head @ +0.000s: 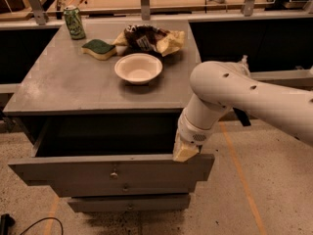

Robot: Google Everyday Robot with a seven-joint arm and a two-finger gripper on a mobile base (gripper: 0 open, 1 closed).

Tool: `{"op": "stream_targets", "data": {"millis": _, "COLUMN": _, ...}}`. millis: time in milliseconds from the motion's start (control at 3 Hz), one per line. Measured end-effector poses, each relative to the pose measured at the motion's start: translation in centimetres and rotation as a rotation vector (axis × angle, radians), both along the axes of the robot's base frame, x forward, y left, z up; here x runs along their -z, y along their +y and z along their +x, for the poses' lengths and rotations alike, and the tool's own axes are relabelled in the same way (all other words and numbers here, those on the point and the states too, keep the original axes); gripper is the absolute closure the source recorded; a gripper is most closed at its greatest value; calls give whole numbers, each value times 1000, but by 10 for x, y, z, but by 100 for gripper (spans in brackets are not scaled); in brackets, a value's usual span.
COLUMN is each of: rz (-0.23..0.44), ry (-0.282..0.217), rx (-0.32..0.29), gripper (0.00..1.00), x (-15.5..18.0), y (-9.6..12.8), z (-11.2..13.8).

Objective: Open top drawer

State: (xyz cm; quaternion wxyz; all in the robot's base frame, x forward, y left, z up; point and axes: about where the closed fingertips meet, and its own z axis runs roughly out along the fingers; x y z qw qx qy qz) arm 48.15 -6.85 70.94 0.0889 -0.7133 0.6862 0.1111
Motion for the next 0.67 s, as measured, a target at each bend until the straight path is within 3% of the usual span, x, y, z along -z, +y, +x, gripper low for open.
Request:
{"op": "stream_targets", "data": {"millis": 333, "rz": 13, "ry": -10, "rx": -24, "gripper": 42, "x": -19, "y": 7, "z": 4}}
{"op": "stream_targets", "data": {"millis": 667, "rz": 29, "ry": -32, "rx": -32, "gripper": 73, "x": -34, "y": 12, "z": 12}}
